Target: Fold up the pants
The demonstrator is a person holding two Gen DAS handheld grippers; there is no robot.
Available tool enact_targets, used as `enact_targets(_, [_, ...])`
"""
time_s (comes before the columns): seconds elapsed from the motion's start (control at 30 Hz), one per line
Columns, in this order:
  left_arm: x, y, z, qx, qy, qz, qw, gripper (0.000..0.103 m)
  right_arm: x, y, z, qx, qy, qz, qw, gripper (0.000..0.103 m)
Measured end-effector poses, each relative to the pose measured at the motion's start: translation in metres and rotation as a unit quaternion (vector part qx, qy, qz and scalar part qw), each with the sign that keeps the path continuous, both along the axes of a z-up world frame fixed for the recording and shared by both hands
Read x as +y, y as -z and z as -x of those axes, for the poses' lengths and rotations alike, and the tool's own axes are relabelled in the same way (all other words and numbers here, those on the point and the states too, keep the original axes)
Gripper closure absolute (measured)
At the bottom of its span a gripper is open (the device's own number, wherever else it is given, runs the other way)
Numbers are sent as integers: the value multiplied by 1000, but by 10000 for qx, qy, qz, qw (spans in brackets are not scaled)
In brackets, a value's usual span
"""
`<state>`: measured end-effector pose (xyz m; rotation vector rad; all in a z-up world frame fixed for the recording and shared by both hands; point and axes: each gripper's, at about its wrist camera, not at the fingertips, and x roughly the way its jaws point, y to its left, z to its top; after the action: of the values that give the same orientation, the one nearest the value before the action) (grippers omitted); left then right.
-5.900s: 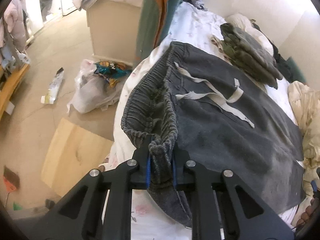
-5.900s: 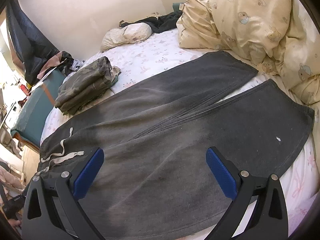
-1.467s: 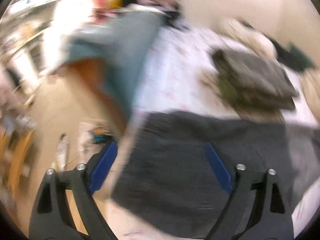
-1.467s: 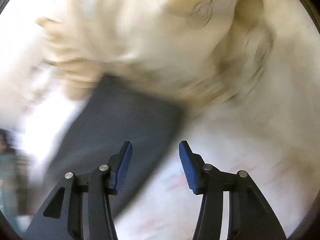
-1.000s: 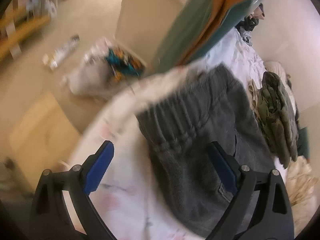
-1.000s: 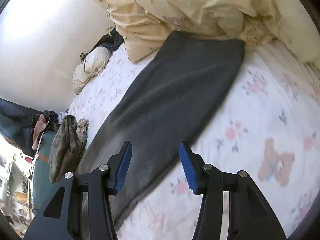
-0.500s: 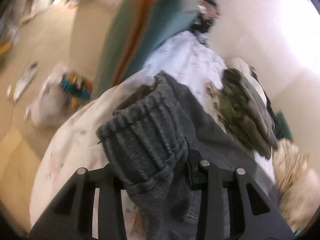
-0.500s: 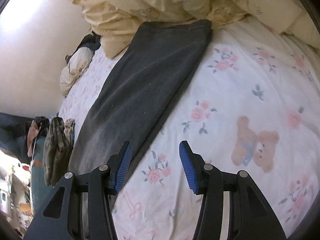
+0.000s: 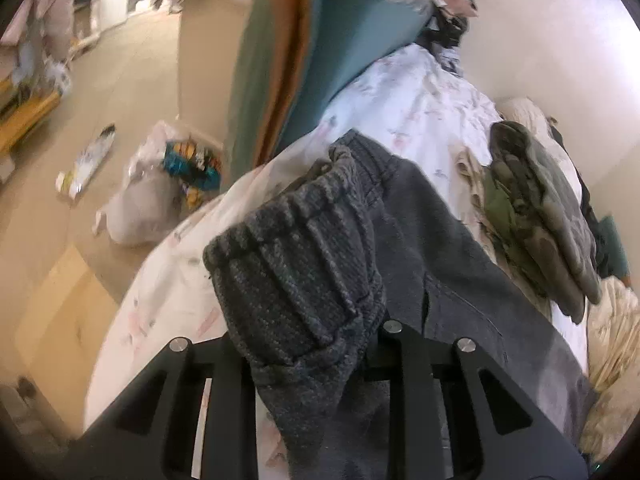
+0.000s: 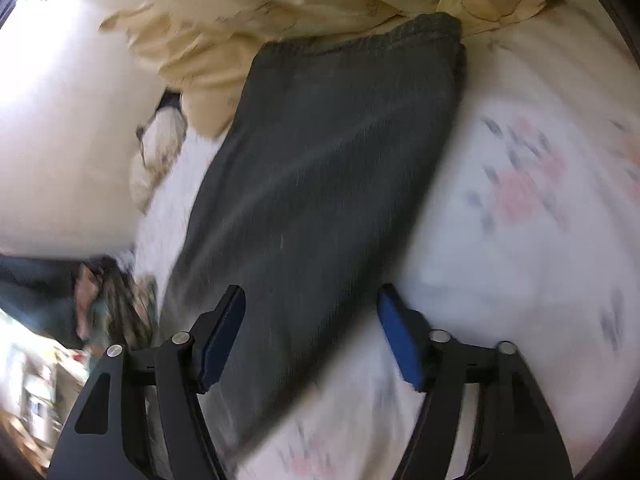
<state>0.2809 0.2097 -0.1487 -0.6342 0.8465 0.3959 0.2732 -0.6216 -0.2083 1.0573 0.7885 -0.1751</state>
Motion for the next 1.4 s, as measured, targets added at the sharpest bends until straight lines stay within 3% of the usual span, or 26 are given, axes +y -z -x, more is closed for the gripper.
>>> enact_targets(0.07, [0,-6,-1,-47,-8,-30,10000,84,-18,10,-4,-88,313,-5,9995,66])
enact_targets(0.1, [0,-8,-2,-28,-10,-78,10000,84,-24,13,-6,-89,397,32,9992,83])
enact_targets(0.13, [-2,-8,-3,2,-1,-122,9999,84,-30,18,-9,-84,432,129,9989,94])
enact_targets(0.17, [-4,-9,-5,5,22,-148,9999,84,-33,20,-12,-110,402,161,9990,96])
enact_targets(0.23, [-6,-11,-5,22,46,-236,9997,84,-32,20,-18,-135,314,369,9987,95])
enact_targets(0.3, [-5,-15,-2,0,67,-247,9997,85,-22,4,-20,-72,302,832,9960,97])
enact_targets(0.37, [-3,-28,5,-174,66,-239,9995,85,-12,-19,-14,-299,391,1170,9919,97])
enact_targets(0.47, [-8,-61,15,-509,247,-317,9979,85,-9,-44,-7,-541,411,1170,9908,97])
enact_targets(0.7, [14,-110,47,-675,341,-165,9970,86,-6,-91,26,-477,586,1220,9896,97])
enact_targets(0.87, [38,-112,100,-170,478,-122,9986,86,0,-100,79,89,608,1254,9902,97])
enact_targets(1.03, [65,-103,166,361,486,315,9977,87,15,-98,157,497,1012,610,9918,97])
enact_targets(1.1, [67,-106,192,514,754,118,9958,86,26,-95,189,977,1107,429,9881,97])
enact_targets(1.17, [70,-98,201,789,829,58,9934,86,28,-83,210,1565,1194,157,9803,97])
enact_targets(1.2, [75,-87,201,1007,796,104,9917,86,33,-74,210,2183,946,392,9705,95])
enact_targets(1.23, [75,-79,198,1131,775,88,9905,86,36,-68,206,2483,769,499,9643,86])
enact_targets(1.3, [69,-67,189,1353,888,-21,9868,86,47,-51,191,3537,121,1087,9289,75])
enact_targets(1.4, [49,-74,188,1285,1172,-482,9836,86,67,-75,178,3791,-119,2168,8995,75])
